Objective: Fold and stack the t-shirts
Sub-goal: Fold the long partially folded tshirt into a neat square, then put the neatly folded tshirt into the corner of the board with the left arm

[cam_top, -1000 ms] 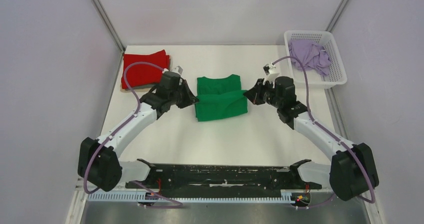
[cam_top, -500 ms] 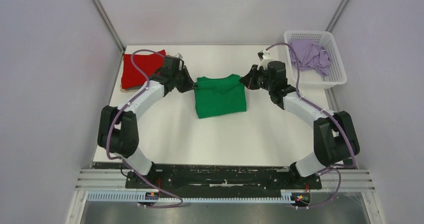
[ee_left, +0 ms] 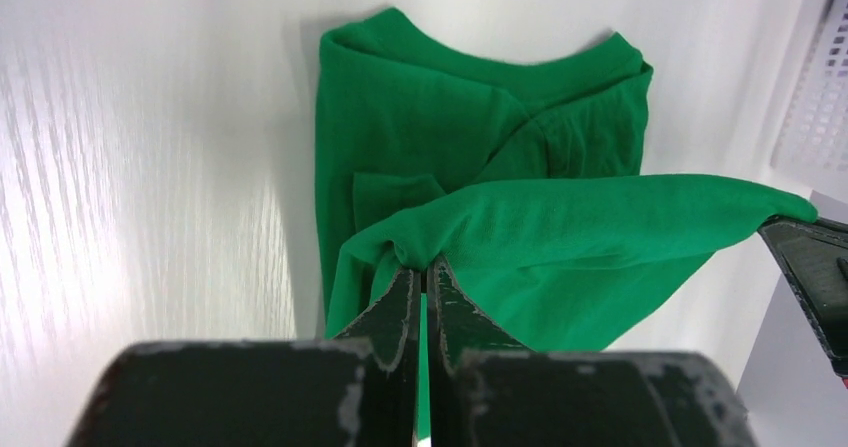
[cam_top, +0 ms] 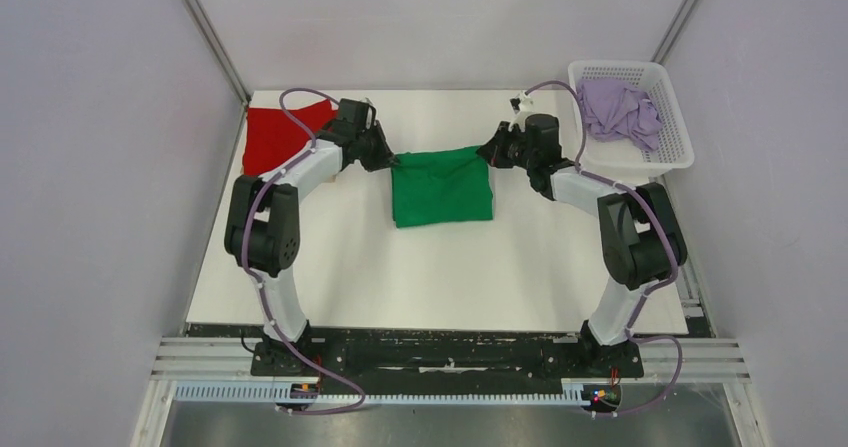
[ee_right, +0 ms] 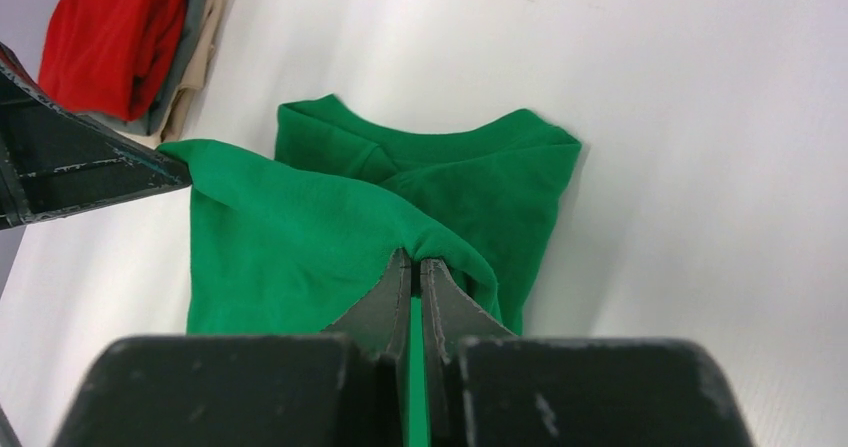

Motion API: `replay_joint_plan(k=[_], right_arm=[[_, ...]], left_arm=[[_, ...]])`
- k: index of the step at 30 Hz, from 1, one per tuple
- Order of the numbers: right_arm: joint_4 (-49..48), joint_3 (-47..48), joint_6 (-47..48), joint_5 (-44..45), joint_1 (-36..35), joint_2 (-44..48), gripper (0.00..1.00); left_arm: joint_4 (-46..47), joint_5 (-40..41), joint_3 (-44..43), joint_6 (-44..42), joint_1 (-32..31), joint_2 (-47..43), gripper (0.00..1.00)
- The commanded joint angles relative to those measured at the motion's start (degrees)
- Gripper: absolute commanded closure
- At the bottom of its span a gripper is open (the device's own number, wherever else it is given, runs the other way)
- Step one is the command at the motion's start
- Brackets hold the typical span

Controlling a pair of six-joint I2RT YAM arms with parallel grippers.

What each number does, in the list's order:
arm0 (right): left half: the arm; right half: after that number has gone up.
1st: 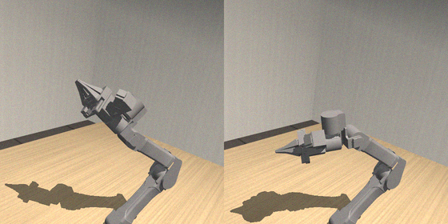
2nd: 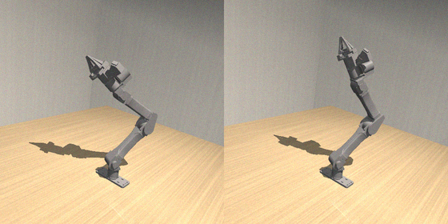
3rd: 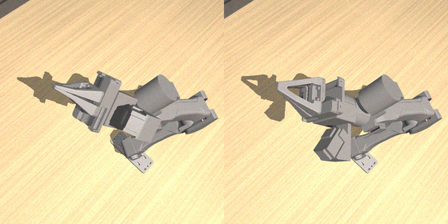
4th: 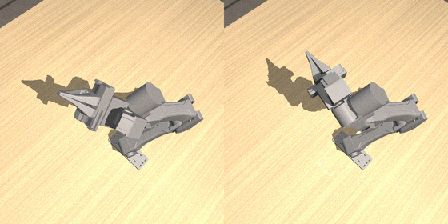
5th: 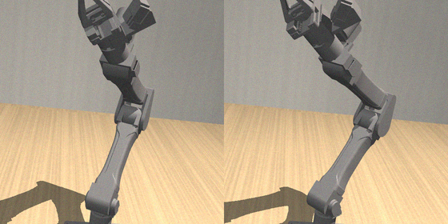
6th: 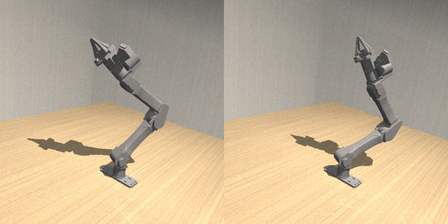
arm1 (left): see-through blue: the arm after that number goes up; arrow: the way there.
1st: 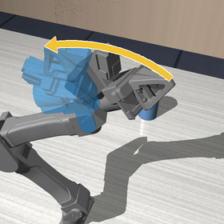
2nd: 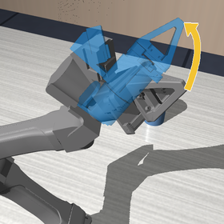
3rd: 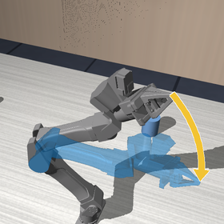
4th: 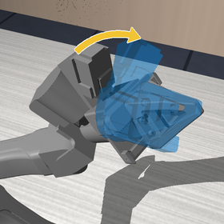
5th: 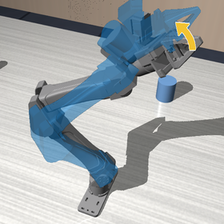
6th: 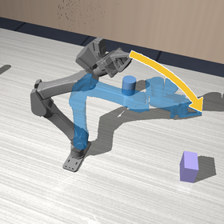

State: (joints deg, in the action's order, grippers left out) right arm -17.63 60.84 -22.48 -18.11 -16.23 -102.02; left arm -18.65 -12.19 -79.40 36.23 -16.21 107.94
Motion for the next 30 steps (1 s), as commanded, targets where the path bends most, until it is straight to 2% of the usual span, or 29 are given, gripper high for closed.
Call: replay_joint_plan(k=[1, 2, 3, 4, 5, 6, 7, 8, 9, 15, 21, 24, 30], right_arm=[[-4.4, 4.0, 0.5, 0.8, 0.6, -3.6, 1.0], [-4.6, 4.3, 0.4, 1.2, 0.7, -4.7, 1.0], [-5.0, 4.9, 0.3, 1.4, 0.7, -5.9, 1.0], [-5.1, 5.7, 0.4, 1.3, 0.8, -6.8, 0.94], [-4.8, 6.8, 0.4, 1.2, 0.9, -8.3, 0.83], [-3.8, 8.9, 0.5, 0.8, 1.0, -9.5, 0.66], [-2.0, 10.7, 0.9, 0.1, 1.2, -10.6, 0.4], [-0.3, 12.2, 1.2, 0.1, 1.2, -11.0, 0.06], [0.3, 12.6, 1.5, 0.5, 1.2, -10.5, 0.02], [-3.9, 2.0, 1.3, -0.4, 0.6, 0.1, 0.02], [-7.0, -12.4, 0.0, -4.1, 0.7, 9.8, 0.02], [-6.0, -18.0, 0.4, -2.1, 0.7, 16.2, 0.02], [-0.4, -25.6, 2.7, 7.3, 1.0, 30.3, 0.02]], left_arm=[[0.9, 0.8, -4.9, -2.4, 0.7, 3.5, 0.98], [0.7, 1.4, -5.5, -2.3, 0.7, 4.5, 0.98], [0.3, 1.7, -6.1, -2.3, 0.9, 5.1, 0.91], [0.0, 2.0, -6.8, -2.0, 0.9, 5.8, 0.8], [-0.3, 2.1, -7.4, -2.0, 0.9, 6.2, 0.66], [-0.6, 2.1, -8.0, -2.0, 1.0, 6.6, 0.49], [-1.0, 1.9, -8.9, -2.1, 1.0, 6.7, 0.21], [-1.5, 1.9, -9.6, -2.2, 1.0, 6.5, 0.05], [-1.7, 1.6, -9.8, -2.2, 1.0, 5.8, 0.01], [2.3, -4.0, -3.1, -0.7, 0.7, 0.0, 0.0], [-0.2, -2.7, 1.3, -2.1, 0.7, 0.6, 0.0], [-0.2, -3.1, 1.6, -2.2, -0.2, 2.3, 0.0], [-3.0, -0.3, -1.2, -3.2, -2.9, 7.2, 0.01]])
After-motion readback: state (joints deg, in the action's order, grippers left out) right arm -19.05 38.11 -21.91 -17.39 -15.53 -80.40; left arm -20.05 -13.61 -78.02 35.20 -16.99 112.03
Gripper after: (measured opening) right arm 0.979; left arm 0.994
